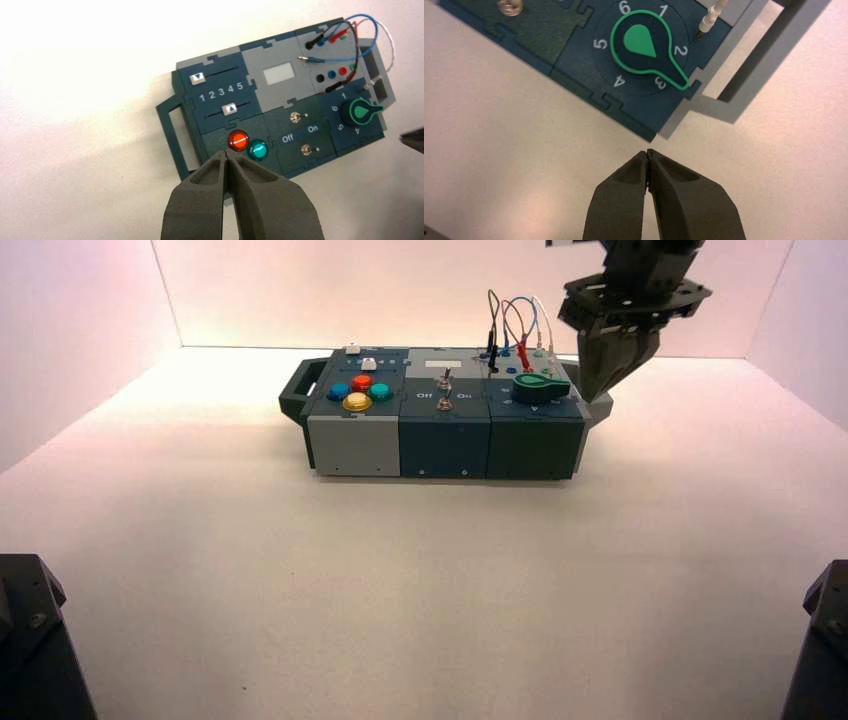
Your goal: Turn the knob to position 2.
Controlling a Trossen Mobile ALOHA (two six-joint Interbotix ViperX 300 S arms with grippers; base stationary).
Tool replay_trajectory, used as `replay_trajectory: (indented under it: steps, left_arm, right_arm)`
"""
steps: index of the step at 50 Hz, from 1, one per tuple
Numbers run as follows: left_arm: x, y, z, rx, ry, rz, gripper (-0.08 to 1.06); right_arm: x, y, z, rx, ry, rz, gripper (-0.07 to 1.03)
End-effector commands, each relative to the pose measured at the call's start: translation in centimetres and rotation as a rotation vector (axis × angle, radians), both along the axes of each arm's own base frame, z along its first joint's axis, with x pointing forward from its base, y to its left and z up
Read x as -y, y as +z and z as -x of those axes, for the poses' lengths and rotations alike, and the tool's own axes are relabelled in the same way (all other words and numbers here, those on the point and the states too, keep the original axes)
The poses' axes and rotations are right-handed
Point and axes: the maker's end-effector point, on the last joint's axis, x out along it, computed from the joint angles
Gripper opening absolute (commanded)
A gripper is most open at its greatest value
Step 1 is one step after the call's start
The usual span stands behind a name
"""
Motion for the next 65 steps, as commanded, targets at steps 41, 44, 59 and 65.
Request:
replay_trajectory:
  steps: [41, 44, 59, 65]
  left_arm:
    - [0.6, 2.5, -0.2, 0.066, -0.012, 0.021, -0.03]
    - [0.6, 2.4, -0.2, 0.065, -0.012, 0.021, -0.03]
    - [0.6, 2.4, -0.2, 0.064, -0.011, 0.021, -0.03]
    - [0.6, 2.4, -0.2, 0.066, -0.011, 0.021, -0.03]
  right_arm:
    - [-1.2, -0.3, -6.0, 0.073, 0.045, 0.035, -0.02]
    - [-1.2, -0.4, -6.1, 0.08, 0.052, 0.039, -0.02]
    - [-1.2, -0.3, -6.5, 0.108, 0.054, 0.036, -0.02]
    - [-1.3, -0.3, -6.6, 0.123, 0.053, 0.031, -0.02]
